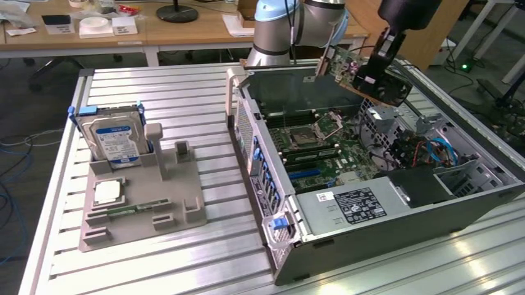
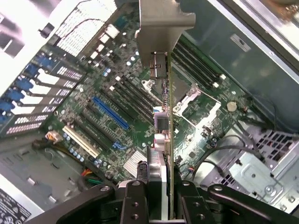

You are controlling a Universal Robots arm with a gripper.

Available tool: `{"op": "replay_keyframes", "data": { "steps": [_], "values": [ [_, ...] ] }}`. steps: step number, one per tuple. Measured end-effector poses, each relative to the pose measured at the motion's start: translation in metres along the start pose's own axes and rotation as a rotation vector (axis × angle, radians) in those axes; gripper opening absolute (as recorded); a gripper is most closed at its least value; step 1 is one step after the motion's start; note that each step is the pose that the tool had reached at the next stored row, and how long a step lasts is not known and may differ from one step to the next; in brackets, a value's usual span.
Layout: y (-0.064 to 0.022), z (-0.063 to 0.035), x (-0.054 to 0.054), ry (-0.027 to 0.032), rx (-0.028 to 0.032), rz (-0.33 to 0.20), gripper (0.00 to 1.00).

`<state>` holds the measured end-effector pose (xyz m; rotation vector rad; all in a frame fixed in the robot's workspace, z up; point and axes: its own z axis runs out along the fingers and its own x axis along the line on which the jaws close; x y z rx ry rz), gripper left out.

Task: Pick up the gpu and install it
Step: 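Insert the gpu into the slot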

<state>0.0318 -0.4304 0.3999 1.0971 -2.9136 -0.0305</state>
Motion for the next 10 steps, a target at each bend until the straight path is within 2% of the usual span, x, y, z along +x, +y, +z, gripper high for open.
{"op": "replay_keyframes", "data": {
  "steps": [10],
  "values": [
    [0.0,0.0011,0.0,0.0036,0.0025,-0.126,0.28]
  ]
}}
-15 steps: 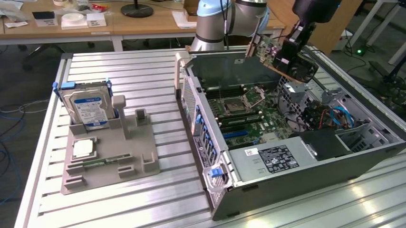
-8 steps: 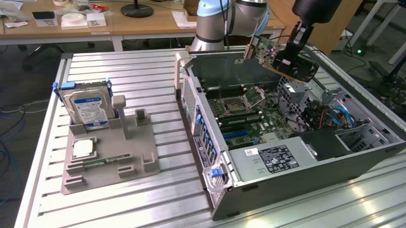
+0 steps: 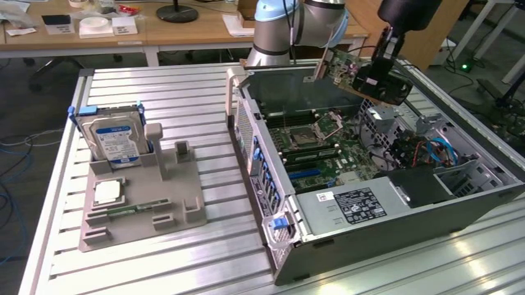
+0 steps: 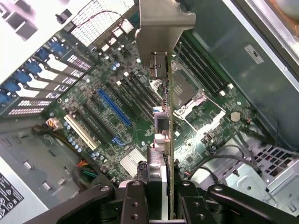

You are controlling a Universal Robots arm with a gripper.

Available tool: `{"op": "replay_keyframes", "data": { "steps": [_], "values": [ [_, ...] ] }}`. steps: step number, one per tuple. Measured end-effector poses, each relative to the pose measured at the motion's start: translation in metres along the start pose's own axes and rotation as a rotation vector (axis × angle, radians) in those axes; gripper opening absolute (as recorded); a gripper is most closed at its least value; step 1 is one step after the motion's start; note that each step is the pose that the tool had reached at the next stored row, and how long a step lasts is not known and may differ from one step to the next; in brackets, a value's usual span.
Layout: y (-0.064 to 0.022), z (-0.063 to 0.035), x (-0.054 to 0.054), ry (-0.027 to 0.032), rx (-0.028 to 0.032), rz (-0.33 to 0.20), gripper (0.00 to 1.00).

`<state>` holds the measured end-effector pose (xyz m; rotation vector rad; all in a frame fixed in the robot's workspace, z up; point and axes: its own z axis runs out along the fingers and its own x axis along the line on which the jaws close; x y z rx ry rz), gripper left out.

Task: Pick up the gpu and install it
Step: 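Insert the gpu into the slot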

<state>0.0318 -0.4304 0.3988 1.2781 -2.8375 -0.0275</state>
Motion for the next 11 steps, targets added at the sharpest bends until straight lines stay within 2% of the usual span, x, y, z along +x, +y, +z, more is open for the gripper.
{"op": "replay_keyframes", "data": {
  "steps": [5,8,11],
  "values": [
    [0.0,0.0018,-0.0001,0.0016,0.0011,-0.048,0.28],
    [0.0,0.0039,-0.0002,0.0051,0.0041,-0.077,0.28],
    [0.0,0.0069,-0.0003,0.0066,0.0052,-0.128,0.28]
  ]
}}
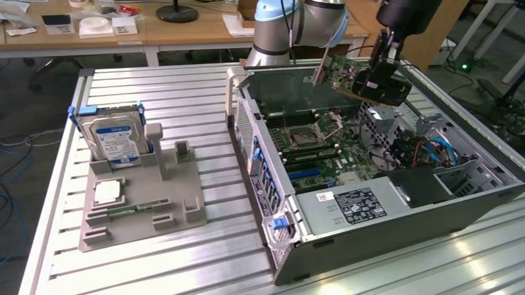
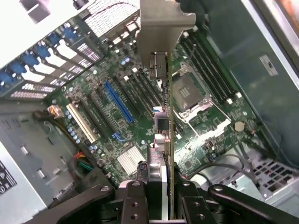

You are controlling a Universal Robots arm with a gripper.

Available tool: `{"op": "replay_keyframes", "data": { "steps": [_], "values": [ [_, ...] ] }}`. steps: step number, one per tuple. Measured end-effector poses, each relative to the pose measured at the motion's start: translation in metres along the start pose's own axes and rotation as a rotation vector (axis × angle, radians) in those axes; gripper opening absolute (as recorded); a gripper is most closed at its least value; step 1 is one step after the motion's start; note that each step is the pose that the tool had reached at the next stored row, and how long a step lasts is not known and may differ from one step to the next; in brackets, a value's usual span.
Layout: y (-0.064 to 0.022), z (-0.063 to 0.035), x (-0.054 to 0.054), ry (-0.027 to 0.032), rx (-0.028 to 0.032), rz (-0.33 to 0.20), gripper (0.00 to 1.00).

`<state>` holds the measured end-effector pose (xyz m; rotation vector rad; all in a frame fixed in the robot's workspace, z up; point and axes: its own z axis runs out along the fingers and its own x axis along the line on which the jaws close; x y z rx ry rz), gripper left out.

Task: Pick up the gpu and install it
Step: 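Insert the gpu into the slot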

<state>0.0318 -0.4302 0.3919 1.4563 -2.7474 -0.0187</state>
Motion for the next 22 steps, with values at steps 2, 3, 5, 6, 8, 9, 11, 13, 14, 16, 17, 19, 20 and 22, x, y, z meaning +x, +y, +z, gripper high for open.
{"op": "replay_keyframes", "data": {
  "steps": [2,3,5,6,8,9,11,13,14,16,17,19,20,22],
  "values": [
    [-0.0001,0.002,0.0,0.001,0.0008,-0.036,0.28],
    [-0.0001,0.0029,-0.0001,0.0015,0.0013,-0.054,0.28],
    [-0.0001,0.0041,-0.0001,0.0022,0.0025,-0.087,0.28],
    [0.0,0.0046,-0.0002,0.0023,0.003,-0.099,0.28],
    [0.0,0.0058,-0.0004,0.0022,0.0043,-0.123,0.28],
    [0.0,0.0062,-0.0003,-0.0003,0.0034,-0.132,0.28],
    [0.0,0.0067,-0.0004,-0.0187,-0.0072,-0.144,0.28],
    [0.0,0.0071,-0.0004,-0.037,-0.0178,-0.155,0.28],
    [0.0001,0.0074,-0.0004,-0.0419,-0.0203,-0.162,0.28],
    [0.0,0.0077,-0.0005,-0.0485,-0.0173,-0.182,0.28],
    [0.0,0.0079,-0.0005,-0.0512,-0.0133,-0.192,0.28],
    [0.0,0.0085,-0.0005,-0.0545,-0.0059,-0.22,0.28],
    [-0.0001,0.0089,-0.0005,-0.0555,-0.0036,-0.237,0.28],
    [-0.0001,0.01,-0.0005,-0.0562,-0.0002,-0.271,0.28]
  ]
}}
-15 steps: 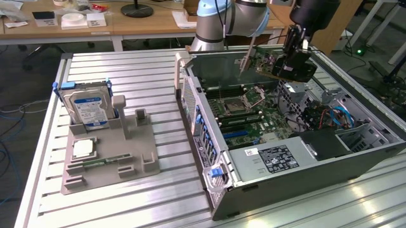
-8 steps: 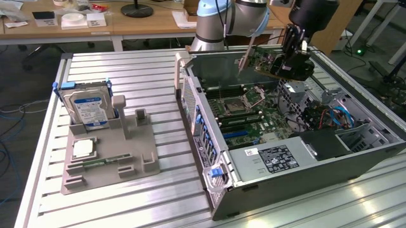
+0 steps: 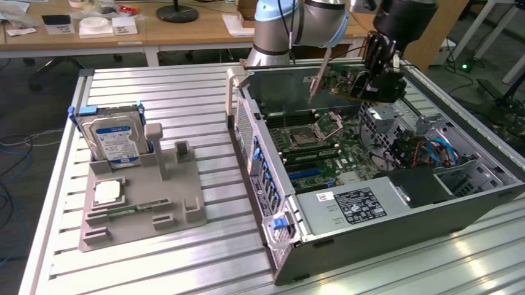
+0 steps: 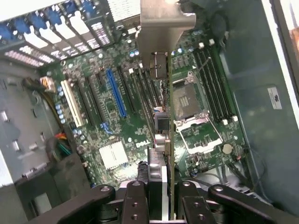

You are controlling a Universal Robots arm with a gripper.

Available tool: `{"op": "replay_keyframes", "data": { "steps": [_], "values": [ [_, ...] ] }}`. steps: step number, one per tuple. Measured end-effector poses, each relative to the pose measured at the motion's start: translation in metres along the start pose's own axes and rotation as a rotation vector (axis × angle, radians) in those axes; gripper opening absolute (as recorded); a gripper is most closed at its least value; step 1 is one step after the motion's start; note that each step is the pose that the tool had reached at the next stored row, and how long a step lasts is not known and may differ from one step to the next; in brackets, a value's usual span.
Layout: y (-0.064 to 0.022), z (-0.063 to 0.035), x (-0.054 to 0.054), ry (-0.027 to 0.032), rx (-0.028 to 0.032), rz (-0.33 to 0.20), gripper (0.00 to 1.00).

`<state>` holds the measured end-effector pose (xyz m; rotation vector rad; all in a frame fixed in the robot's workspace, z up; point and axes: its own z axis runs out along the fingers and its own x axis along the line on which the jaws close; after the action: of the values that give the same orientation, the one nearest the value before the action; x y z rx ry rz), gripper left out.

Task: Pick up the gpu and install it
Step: 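Insert the gpu into the slot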

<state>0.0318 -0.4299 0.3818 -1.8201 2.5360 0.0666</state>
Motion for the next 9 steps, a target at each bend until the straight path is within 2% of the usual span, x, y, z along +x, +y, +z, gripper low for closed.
{"op": "replay_keyframes", "data": {
  "steps": [7,9],
  "values": [
    [-0.0001,0.0062,0.0003,0.0023,0.0004,-0.129,0.28],
    [-0.0001,0.0077,0.0003,0.0025,0.0025,-0.163,0.28]
  ]
}}
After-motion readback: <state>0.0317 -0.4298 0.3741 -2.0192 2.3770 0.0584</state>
